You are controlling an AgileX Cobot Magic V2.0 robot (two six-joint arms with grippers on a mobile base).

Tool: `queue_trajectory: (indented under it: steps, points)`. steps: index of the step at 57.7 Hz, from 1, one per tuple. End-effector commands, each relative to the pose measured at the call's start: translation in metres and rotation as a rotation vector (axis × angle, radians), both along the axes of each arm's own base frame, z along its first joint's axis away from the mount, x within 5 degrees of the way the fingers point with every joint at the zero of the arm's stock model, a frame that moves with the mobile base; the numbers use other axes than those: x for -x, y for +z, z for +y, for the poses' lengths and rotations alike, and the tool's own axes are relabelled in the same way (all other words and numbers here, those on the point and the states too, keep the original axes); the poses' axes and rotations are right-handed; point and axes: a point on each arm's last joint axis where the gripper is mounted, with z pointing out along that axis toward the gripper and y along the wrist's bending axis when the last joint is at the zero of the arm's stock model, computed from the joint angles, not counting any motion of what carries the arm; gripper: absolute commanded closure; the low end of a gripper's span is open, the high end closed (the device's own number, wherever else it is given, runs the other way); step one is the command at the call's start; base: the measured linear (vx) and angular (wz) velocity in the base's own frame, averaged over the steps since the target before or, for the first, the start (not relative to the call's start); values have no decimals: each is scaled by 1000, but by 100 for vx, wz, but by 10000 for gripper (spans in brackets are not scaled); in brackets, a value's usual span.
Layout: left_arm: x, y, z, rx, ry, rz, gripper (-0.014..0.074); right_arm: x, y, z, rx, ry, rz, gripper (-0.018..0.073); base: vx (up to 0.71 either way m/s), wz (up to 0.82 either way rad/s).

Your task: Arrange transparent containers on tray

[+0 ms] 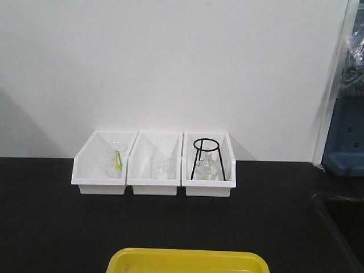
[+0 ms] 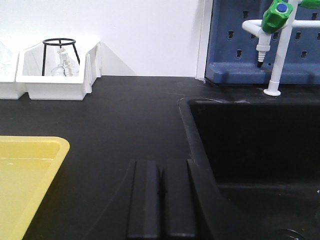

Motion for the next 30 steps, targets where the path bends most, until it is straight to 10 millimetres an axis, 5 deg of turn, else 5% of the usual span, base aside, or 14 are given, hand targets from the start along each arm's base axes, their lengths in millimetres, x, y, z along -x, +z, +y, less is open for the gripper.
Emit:
queue_trajectory:
  steps: [1, 30]
  points:
    - [0, -4, 0, 9, -3, -62, 603, -1, 3, 1, 11, 5, -62, 572, 0, 0]
    - [0, -4, 0, 9, -3, -62, 603, -1, 3, 1, 11, 5, -62, 572, 0, 0]
